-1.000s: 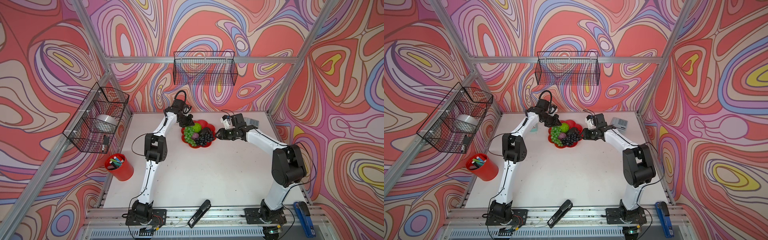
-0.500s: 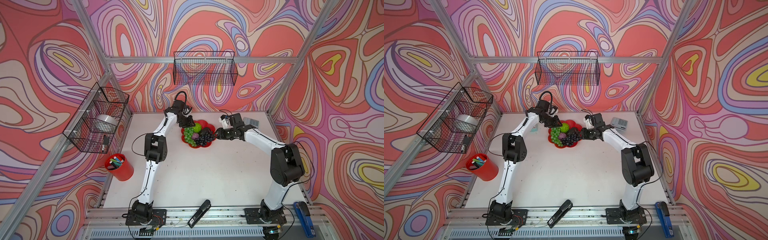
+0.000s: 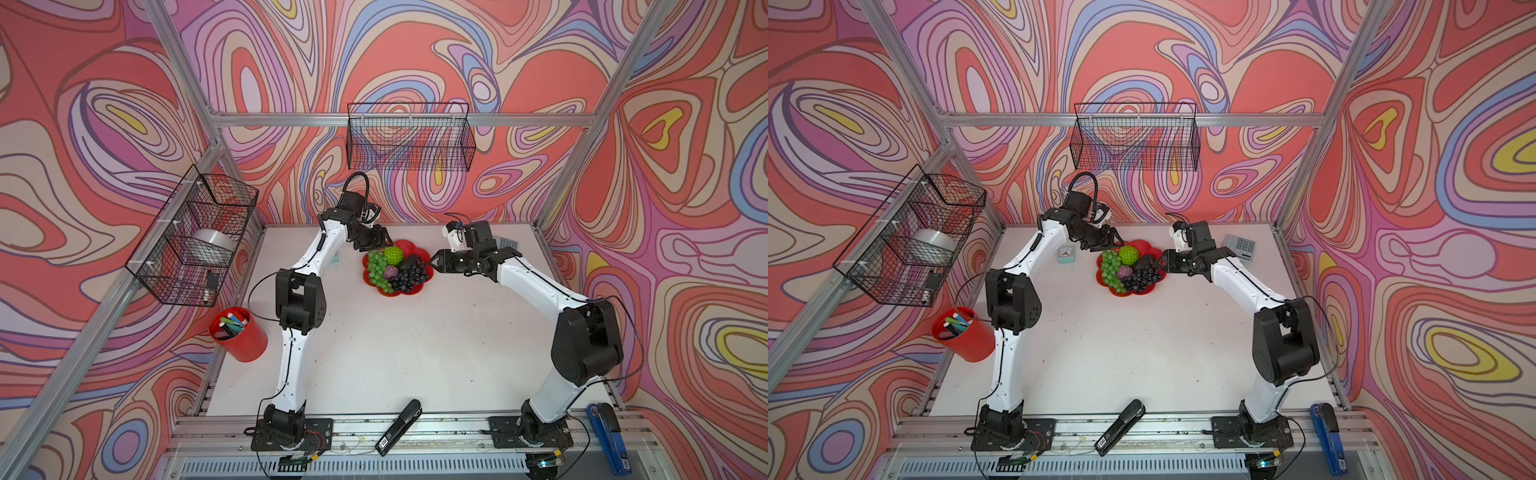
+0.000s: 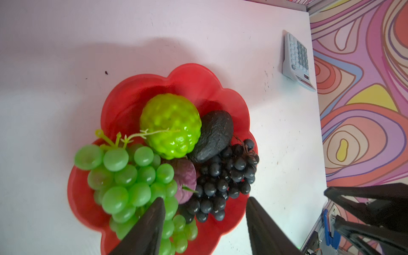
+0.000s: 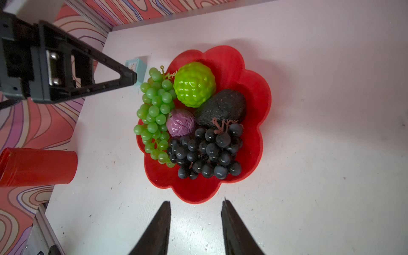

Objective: Arrange fruit in a fruit bowl
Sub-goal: Reset both arms

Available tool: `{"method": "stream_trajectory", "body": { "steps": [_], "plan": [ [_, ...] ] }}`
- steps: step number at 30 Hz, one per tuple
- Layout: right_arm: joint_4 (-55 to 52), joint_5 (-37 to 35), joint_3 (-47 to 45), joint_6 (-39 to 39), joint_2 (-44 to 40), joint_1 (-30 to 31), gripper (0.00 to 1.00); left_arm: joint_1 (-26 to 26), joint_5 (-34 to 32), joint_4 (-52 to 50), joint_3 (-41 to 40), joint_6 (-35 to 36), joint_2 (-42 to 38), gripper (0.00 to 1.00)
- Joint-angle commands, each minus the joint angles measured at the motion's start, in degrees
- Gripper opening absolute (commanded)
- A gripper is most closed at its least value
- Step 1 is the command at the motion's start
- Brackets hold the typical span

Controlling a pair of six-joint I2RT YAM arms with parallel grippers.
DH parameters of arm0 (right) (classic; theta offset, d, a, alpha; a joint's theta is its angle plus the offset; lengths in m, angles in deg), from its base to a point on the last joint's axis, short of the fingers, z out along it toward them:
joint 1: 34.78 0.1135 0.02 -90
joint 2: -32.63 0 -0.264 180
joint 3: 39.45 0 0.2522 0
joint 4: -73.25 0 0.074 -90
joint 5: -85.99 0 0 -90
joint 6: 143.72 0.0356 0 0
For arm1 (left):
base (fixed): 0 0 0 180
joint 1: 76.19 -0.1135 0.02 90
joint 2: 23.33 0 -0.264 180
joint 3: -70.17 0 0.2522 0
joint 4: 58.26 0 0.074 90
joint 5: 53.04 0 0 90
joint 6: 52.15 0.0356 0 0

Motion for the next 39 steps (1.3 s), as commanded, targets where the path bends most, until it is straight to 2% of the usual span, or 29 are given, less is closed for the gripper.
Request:
{"method": "stream_trajectory", "body": {
  "steps": [1, 3, 7, 10, 11, 12, 13, 16, 19, 22, 23, 24, 28, 30, 34, 36, 39],
  "plan": [
    [-1.16, -2.76, -1.42, -1.61, -3.70, 0.19, 0.42, 0.01, -2.71, -1.14, -6.52, 1.42, -7.61, 0.64],
    [-1.37, -4.28, -2.13, -2.35, -5.52, 0.20, 0.44, 0.03, -5.24, 0.18, -13.03, 0.50, -12.69, 0.64],
    [-3.06, -7.73, -3.13, -4.75, -8.46, 0.17, 0.47, 0.00, -10.25, 7.32, -30.40, -2.26, -25.48, 0.73],
    [-3.49, -11.13, -4.27, -5.79, -10.84, 0.19, 0.51, 0.00, -14.15, 10.41, -40.37, -3.79, -33.77, 0.81],
    [-3.64, -12.55, -4.33, -6.18, -11.46, 0.19, 0.60, 0.04, -15.90, 10.79, -42.82, -4.71, -36.14, 0.82],
    [-3.68, -15.48, -4.45, -6.10, -12.40, 0.14, 0.88, 0.03, -17.21, 12.00, -46.07, -5.62, -39.11, 0.84],
    [-3.30, -18.15, -4.73, -5.98, -13.47, 0.12, 0.98, -0.02, -17.98, 13.68, -49.21, -5.99, -42.03, 0.86],
    [-0.32, -23.69, -6.11, -6.91, -16.67, 0.12, 0.98, 0.10, -23.67, 15.97, -55.94, -6.55, -48.95, 0.93],
    [2.06, -26.44, -6.72, -8.52, -18.42, -0.58, 0.98, -0.03, -29.95, 15.35, -59.41, -4.38, -53.13, 0.93],
    [7.71, -22.60, -9.67, -6.76, -21.28, -4.29, 0.98, -0.25, -35.58, 18.55, -64.24, -1.25, -57.77, 0.93],
    [10.74, -22.16, -11.97, -6.70, -22.90, -5.16, 0.98, -0.26, -37.25, 21.18, -66.59, 0.03, -59.74, 0.93],
    [15.44, -22.31, -15.31, -7.97, -24.52, -5.83, 0.98, -0.25, -39.20, 25.13, -70.04, 1.71, -62.43, 1.00],
    [27.59, -28.82, -26.40, -15.45, -27.69, -6.64, 0.98, -0.70, -44.13, 44.35, -85.85, 8.86, -70.77, 1.00],
    [32.91, -32.91, -31.10, -17.05, -29.44, -6.73, 0.98, -1.13, -43.33, 50.89, -91.97, 12.13, -73.16, 1.00],
    [43.28, -34.38, -40.39, -16.39, -28.95, -8.90, 0.99, -3.53, -47.95, 54.22, -95.72, 11.83, -71.58, 0.99],
    [49.37, -35.75, -45.24, -15.81, -26.16, -9.95, 0.98, -3.71, -51.35, 64.46, -101.37, 15.04, -69.52, 0.99],
    [57.30, -33.27, -50.16, -13.29, -21.82, -12.49, 0.98, -5.31, -49.39, 77.39, -105.72, 15.16, -64.48, 1.00]
  ]
}}
